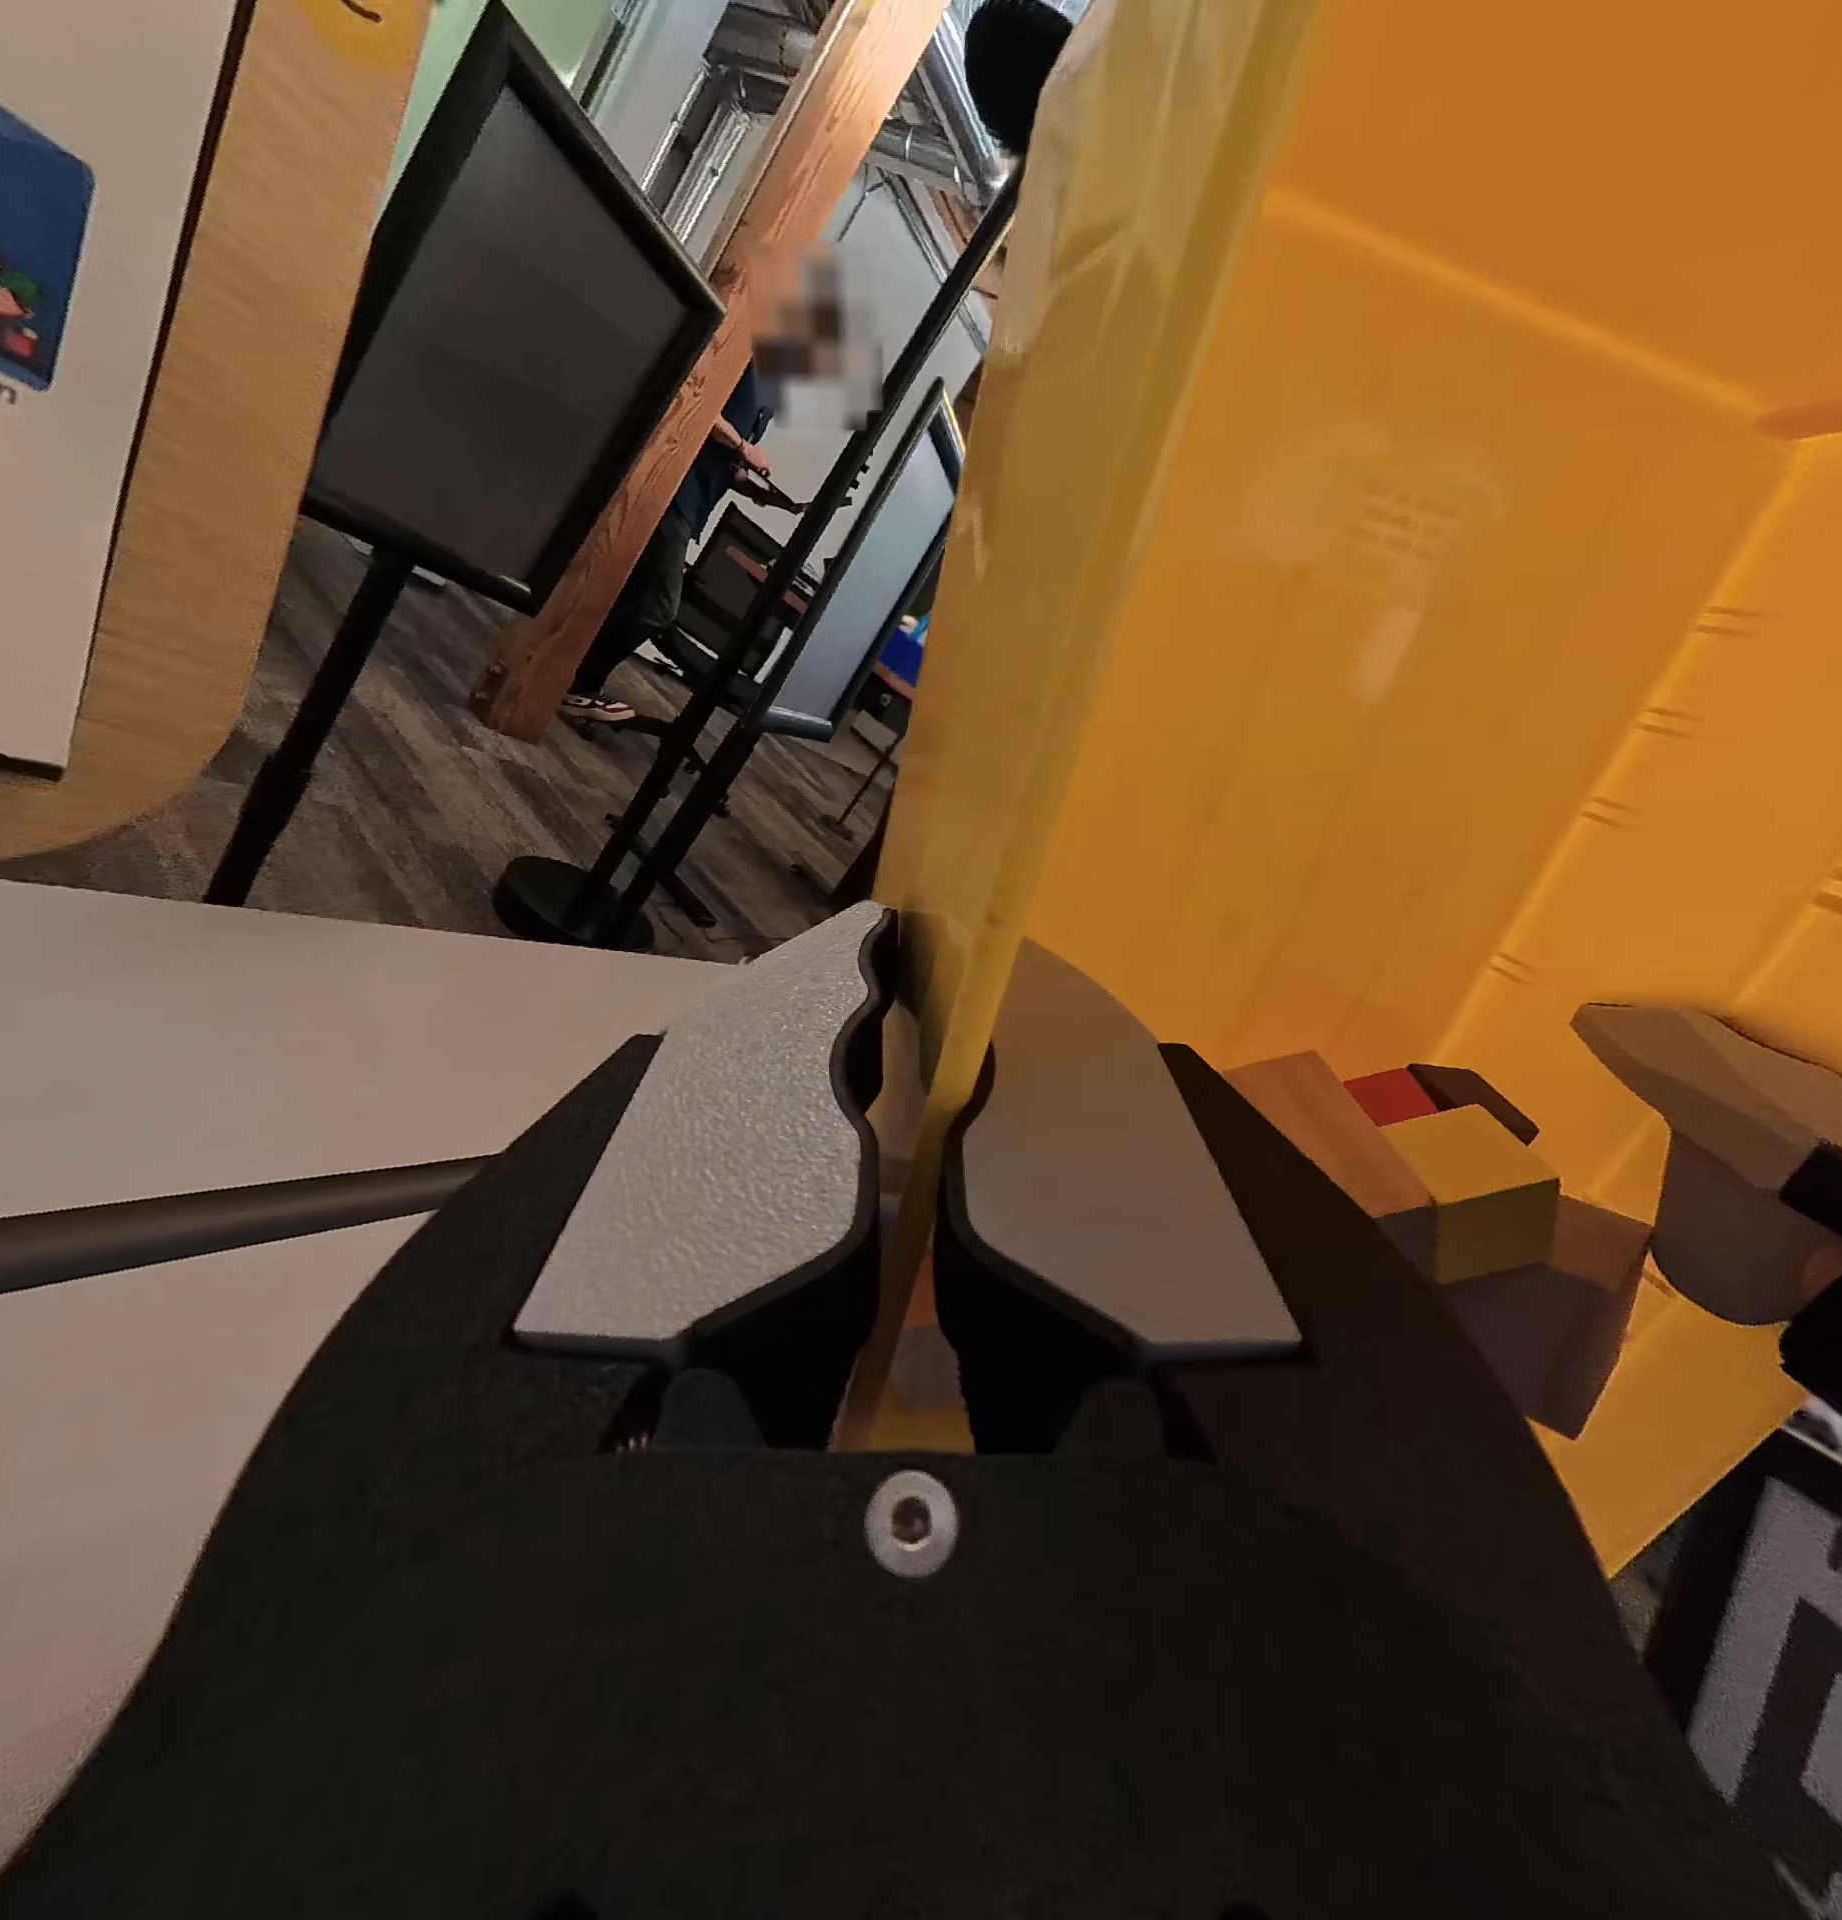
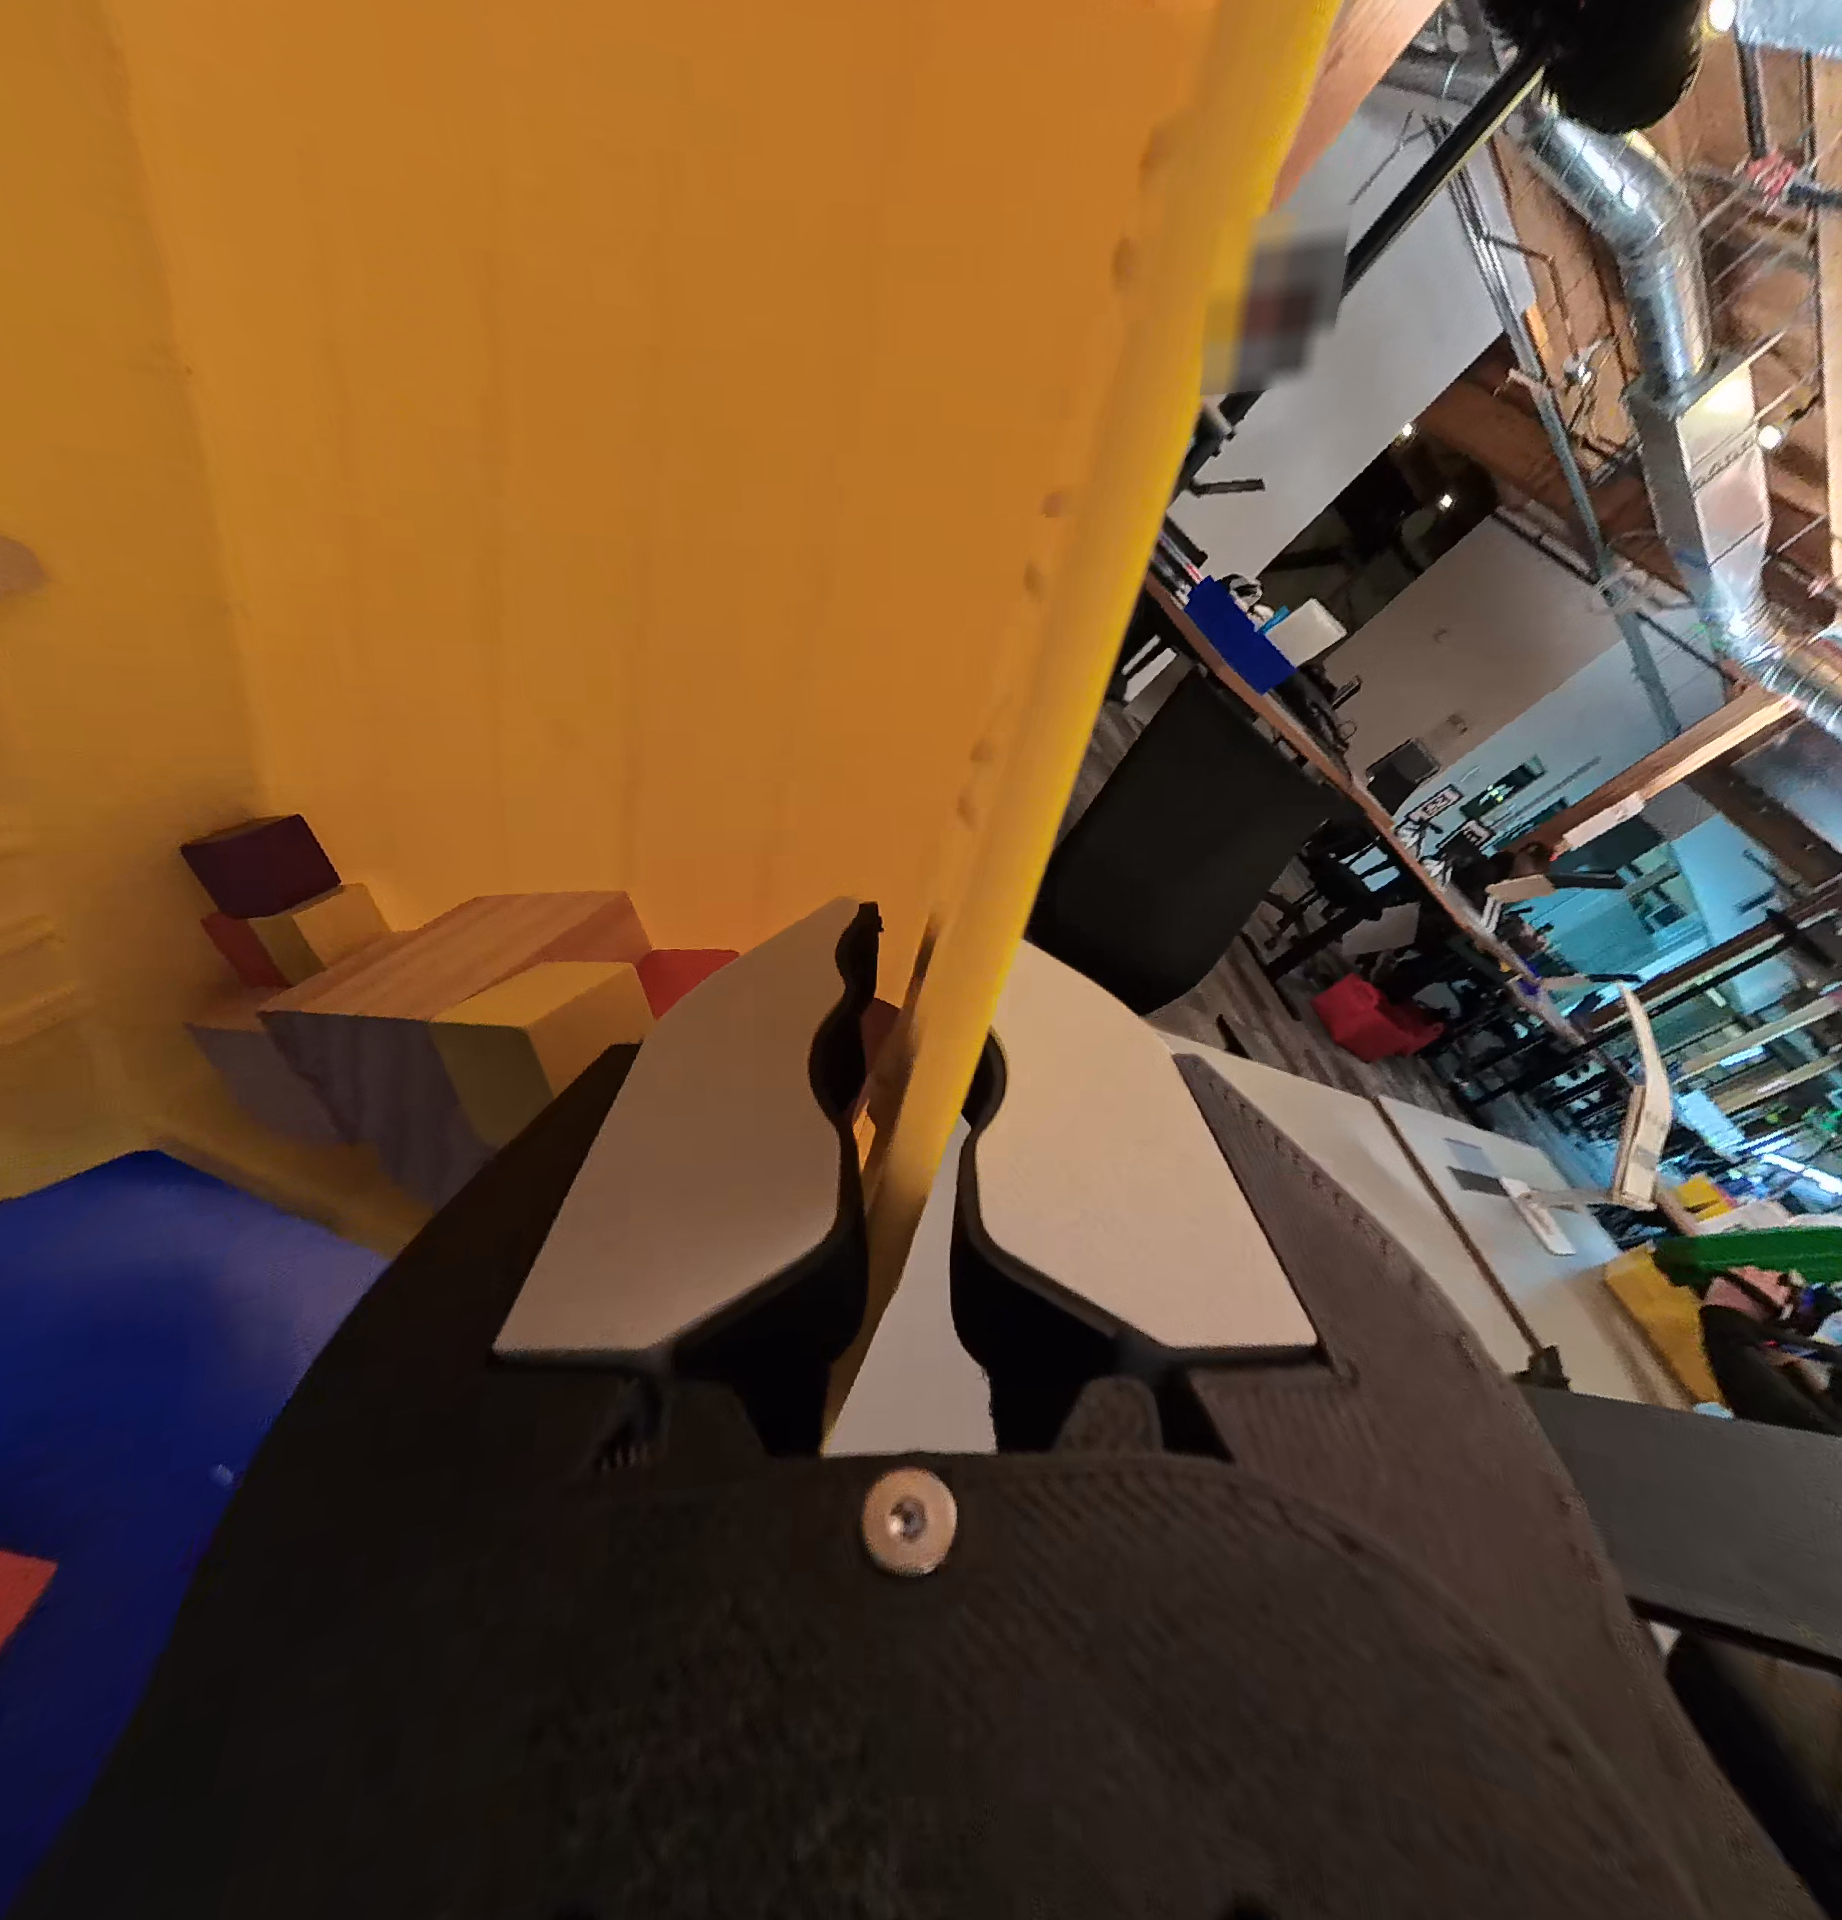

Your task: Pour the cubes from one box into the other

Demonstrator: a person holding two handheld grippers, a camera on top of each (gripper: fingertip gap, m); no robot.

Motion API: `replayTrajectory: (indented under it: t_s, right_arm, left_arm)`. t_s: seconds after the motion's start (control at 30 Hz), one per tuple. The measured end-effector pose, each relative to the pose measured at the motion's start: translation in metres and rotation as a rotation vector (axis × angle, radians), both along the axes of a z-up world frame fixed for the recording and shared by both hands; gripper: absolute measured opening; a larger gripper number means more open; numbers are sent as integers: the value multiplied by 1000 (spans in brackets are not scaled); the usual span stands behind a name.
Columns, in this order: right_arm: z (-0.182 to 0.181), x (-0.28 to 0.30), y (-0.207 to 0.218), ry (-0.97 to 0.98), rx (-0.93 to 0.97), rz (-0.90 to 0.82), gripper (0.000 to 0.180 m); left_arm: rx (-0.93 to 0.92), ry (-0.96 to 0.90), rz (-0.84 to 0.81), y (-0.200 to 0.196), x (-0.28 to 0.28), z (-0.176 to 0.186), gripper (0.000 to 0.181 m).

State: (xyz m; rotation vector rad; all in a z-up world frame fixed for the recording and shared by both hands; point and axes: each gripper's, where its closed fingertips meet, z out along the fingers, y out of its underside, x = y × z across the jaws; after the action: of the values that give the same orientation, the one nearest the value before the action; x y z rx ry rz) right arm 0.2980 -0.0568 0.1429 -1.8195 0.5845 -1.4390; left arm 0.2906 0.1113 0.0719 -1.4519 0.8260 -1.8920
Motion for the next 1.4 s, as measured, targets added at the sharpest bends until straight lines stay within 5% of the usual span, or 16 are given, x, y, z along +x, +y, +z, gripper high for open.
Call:
replayTrajectory:
  t_s: [0.9, 1.1, 1.4]
  right_arm:
    - [23, -15, -15, -64, 168, 2, 10]
    - [-16, 0, -19, 46, 127, -27, 9]
    - [-16, -1, -21, 59, 133, -21, 11]
  left_arm:
    - [36, -99, 9, -10, -12, 38, 5]
    - [55, 2, 14, -8, -4, 12, 5]
    - [33, 2, -5, -12, -1, 8, 6]
